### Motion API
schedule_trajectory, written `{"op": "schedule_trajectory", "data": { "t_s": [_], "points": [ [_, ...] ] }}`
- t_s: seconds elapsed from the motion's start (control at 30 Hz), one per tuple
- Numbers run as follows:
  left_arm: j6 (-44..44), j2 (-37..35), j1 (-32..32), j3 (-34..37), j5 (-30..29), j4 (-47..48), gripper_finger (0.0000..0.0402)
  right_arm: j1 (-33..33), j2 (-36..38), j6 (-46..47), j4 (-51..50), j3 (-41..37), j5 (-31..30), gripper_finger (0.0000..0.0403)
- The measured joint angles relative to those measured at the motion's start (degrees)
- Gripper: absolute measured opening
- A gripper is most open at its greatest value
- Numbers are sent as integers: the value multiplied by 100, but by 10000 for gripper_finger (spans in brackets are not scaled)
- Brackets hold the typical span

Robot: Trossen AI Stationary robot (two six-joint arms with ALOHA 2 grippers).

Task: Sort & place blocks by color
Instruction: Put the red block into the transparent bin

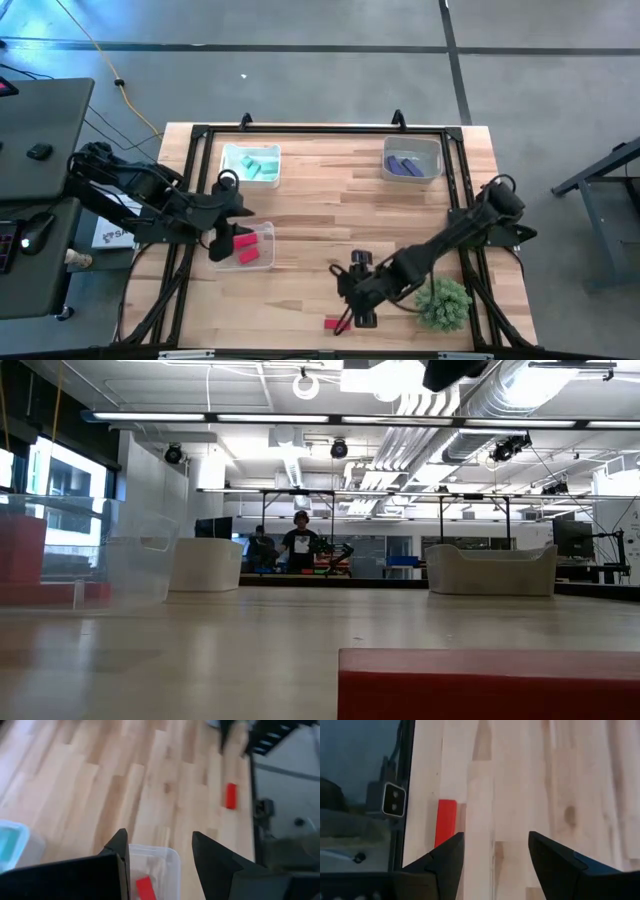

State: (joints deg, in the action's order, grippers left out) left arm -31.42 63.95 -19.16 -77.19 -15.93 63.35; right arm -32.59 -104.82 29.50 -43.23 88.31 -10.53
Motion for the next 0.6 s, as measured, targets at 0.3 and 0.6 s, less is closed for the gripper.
{"op": "schedule_trajectory", "data": {
  "t_s": [0.3,0.6],
  "points": [
    [-697,153,0,-7,-902,167,124,-245,-708,61,367,0,223,211],
    [-899,385,127,-7,-1182,414,124,-419,-1147,91,885,0,364,211]
  ]
}}
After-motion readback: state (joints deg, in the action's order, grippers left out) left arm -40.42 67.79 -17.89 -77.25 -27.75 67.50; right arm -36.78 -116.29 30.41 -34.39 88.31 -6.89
